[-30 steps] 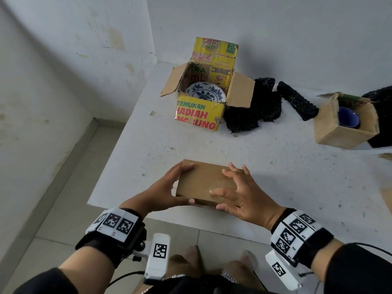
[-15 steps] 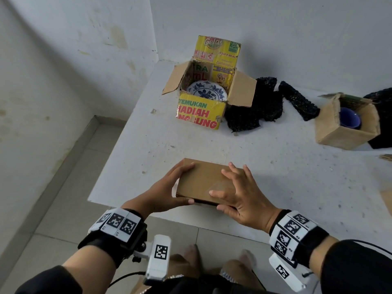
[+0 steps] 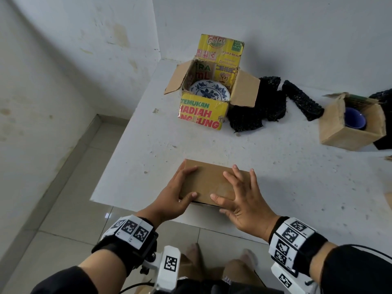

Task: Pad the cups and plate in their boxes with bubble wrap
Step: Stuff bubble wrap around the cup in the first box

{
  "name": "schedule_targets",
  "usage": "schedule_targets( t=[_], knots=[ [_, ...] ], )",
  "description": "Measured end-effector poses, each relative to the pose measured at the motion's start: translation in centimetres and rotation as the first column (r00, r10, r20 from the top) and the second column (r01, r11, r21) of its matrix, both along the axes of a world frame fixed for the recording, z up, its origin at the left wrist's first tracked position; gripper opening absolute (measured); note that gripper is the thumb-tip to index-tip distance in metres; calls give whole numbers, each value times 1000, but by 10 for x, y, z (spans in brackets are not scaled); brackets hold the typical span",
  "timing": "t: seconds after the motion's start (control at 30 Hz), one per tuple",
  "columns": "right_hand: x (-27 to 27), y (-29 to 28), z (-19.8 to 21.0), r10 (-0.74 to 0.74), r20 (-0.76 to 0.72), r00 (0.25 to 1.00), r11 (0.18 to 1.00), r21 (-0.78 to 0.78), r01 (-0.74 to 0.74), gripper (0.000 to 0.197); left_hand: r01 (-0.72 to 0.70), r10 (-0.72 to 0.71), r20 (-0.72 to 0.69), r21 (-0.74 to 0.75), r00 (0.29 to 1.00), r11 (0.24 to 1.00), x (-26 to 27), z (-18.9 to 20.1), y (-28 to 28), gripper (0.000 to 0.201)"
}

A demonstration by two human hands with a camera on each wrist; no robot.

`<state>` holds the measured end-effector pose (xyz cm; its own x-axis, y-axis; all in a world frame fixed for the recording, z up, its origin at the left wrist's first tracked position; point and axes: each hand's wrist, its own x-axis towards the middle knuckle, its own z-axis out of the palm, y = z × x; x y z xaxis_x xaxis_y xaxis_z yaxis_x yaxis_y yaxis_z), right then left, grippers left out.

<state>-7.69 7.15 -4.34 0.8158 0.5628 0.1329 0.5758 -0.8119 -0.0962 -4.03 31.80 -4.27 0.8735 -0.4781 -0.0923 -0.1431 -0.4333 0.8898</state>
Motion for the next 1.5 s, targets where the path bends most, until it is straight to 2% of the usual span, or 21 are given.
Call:
schedule_targets(
  t=[0.17,0.27,0.4,0.5,0.63,0.77,0.93,1.07,1.1,1.17,1.33,1.5],
  knots=[
    [2,-5,11,-3,-134,991,1000,-18,0,46,21,-22,-25,-19,999,1000,7,8,1,58],
    [6,-11,21,-16,-196,981,997,67,29,46,15,-14,-81,3,997,1000,13,11,2,61],
    [0,-10,24,-108,-236,966,959,232,164,41,-28,25,-112,-24,993,999,11,13,-3,67],
    [-6,-6,20,-205,-306,930,899,316,302,44,-52,46,-155,-33,987,998,8,15,-5,67],
    [-6,-4,18,-265,-390,882,824,384,418,60,-84,74,-197,-46,978,995,8,15,-3,79],
    [-11,-3,17,-243,-565,788,737,421,529,84,-83,60,-230,-91,971,992,3,11,1,90],
    [-13,2,17,-208,-648,733,654,465,597,105,-87,72,-182,-77,981,993,0,8,-2,89],
    [-13,3,19,-180,-763,621,475,486,734,122,-153,131,-213,-90,968,984,-3,3,-3,97],
    [-13,2,19,-163,-786,596,450,478,754,124,-161,137,-215,-99,967,982,-3,2,-3,97],
    [-11,1,21,-145,-811,567,472,447,760,123,-157,137,-188,-95,973,983,-4,-1,-2,96],
    [-3,3,26,-267,-757,597,615,344,710,112,-175,171,-98,-37,980,984,-8,-4,-1,92],
    [7,5,35,-329,-731,598,675,261,690,102,-188,183,-129,-32,975,982,-6,1,-3,94]
  ],
)
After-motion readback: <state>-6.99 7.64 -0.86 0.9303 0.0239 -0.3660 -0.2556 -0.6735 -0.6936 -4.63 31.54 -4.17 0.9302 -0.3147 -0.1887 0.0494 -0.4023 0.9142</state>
